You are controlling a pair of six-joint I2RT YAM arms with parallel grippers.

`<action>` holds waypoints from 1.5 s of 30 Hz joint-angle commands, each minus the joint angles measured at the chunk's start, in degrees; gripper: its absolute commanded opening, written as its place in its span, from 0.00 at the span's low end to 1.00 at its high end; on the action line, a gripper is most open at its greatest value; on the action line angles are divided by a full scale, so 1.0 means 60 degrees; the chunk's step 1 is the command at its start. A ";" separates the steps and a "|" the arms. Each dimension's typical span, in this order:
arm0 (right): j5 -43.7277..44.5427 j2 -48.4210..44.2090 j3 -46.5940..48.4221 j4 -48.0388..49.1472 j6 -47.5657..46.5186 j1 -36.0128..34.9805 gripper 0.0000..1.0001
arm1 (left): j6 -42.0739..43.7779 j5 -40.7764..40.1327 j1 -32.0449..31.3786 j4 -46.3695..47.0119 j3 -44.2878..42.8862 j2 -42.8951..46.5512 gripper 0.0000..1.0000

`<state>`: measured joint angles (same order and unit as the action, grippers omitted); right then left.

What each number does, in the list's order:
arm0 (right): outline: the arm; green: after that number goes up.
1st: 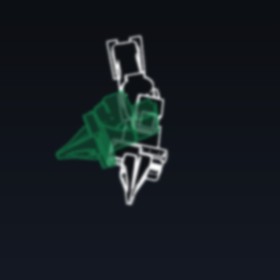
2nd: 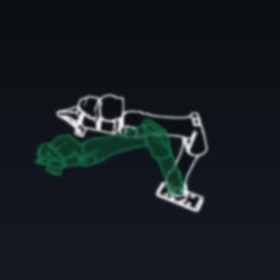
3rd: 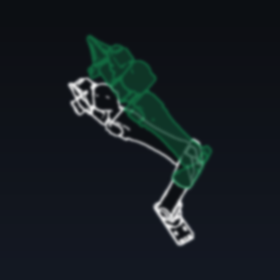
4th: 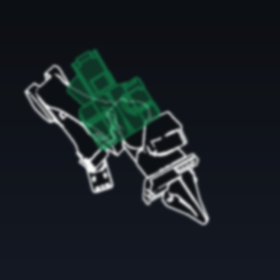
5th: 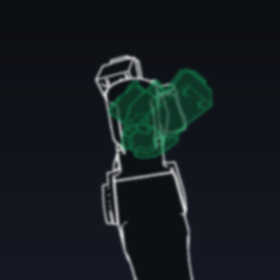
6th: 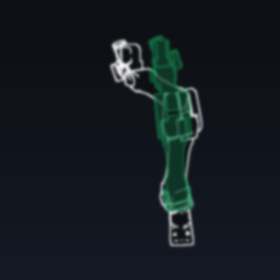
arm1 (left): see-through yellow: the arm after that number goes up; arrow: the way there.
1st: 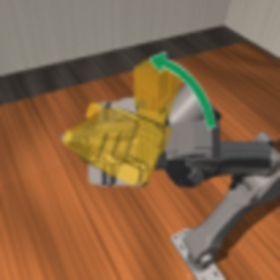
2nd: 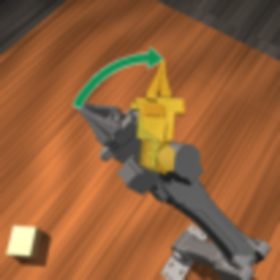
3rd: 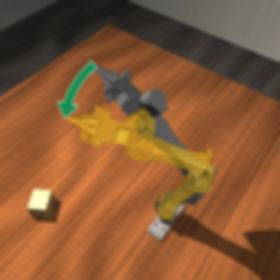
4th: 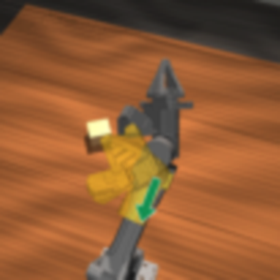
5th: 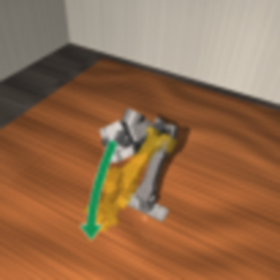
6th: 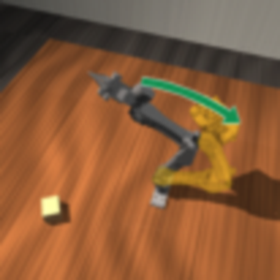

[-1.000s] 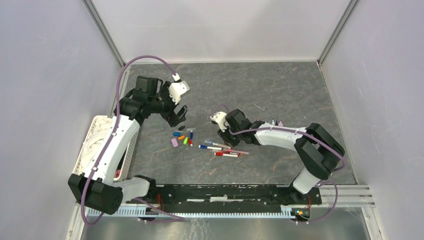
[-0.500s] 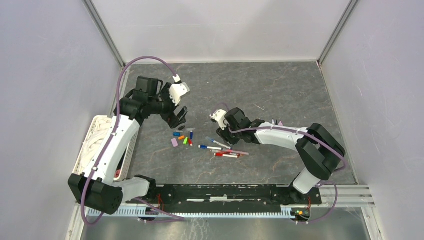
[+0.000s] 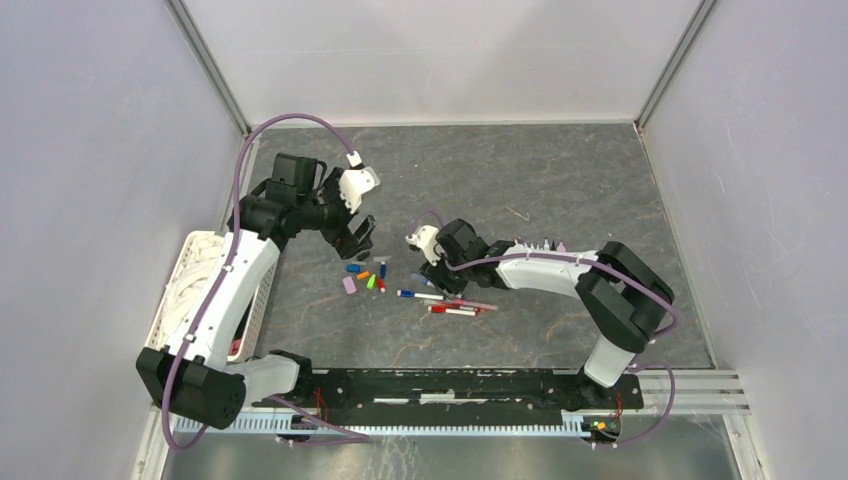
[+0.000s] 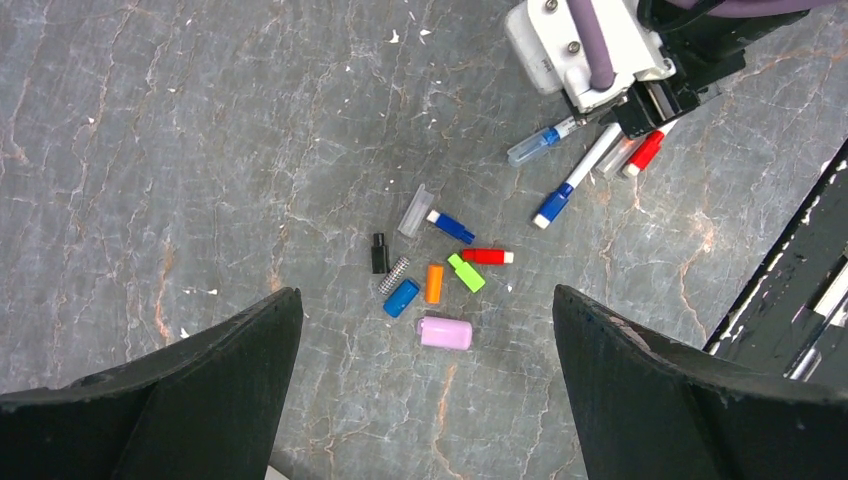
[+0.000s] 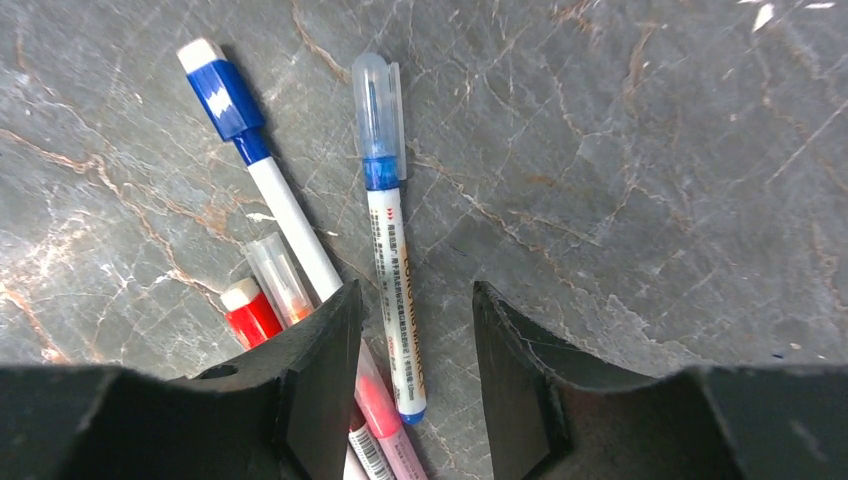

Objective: Open the pen caps

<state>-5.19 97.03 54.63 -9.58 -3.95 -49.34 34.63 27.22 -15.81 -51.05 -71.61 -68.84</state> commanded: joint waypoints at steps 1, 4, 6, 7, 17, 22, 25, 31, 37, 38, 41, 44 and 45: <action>-0.0152 0.0379 0.0051 0.0136 -0.0100 0.0000 0.50 | 0.0401 0.0281 0.0055 -0.0219 -0.0177 0.0086 1.00; 0.0043 0.0561 -0.0019 0.0161 -0.0170 -0.0007 0.49 | 0.0445 0.0287 0.0057 -0.0273 -0.0193 0.0062 1.00; 0.0236 0.0589 -0.0116 0.0234 -0.0192 0.0000 0.46 | 0.0490 0.0330 0.0057 -0.0319 -0.0182 0.0028 1.00; 0.0319 0.0599 -0.0158 0.0270 -0.0206 0.0031 0.44 | 0.0524 0.0350 0.0057 -0.0365 -0.0179 0.0008 1.00; -0.0858 0.0107 0.0189 0.0241 -0.0072 0.0832 0.00 | 0.1966 0.1602 0.0057 -0.0951 0.1009 -0.0146 1.00; -0.4056 -0.0251 0.1129 -0.0423 0.0493 0.1241 0.00 | 0.3053 0.2611 -0.0035 -0.0758 0.2005 0.0315 0.98; -0.5887 -0.0142 0.1603 -0.0860 0.0912 0.1241 0.00 | 0.3280 0.2618 -0.0403 -0.0765 0.2005 0.0146 0.97; -0.7421 -0.0061 0.2130 -0.1381 0.1224 0.1107 0.00 | 0.3770 0.2208 -0.1295 -0.0756 0.2104 -0.0026 0.93; -0.8621 0.0225 0.2531 -0.1496 0.1538 0.1102 0.00 | 0.3940 0.1658 -0.1885 -0.0690 0.2232 0.0004 0.83; -0.8742 0.0285 0.2588 -0.1561 0.1529 0.1104 0.00 | 0.3984 0.1538 -0.1965 -0.0662 0.2282 0.0003 0.81; -0.9057 0.0460 0.2701 -0.1662 0.1583 0.1078 0.00 | 0.4126 0.1344 -0.2097 -0.0589 0.2428 0.0018 0.76; -0.9194 0.0577 0.2731 -0.1543 0.1811 0.1071 0.00 | 0.4173 0.1300 -0.2221 -0.0490 0.2543 -0.0035 0.69; -0.9223 0.0638 0.2759 -0.1510 0.1888 0.1069 0.00 | 0.4181 0.1301 -0.2293 -0.0463 0.2538 -0.0067 0.66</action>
<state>-56.60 99.48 69.10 -19.03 5.34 -42.76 56.34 35.88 -28.45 -55.55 -56.66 -69.36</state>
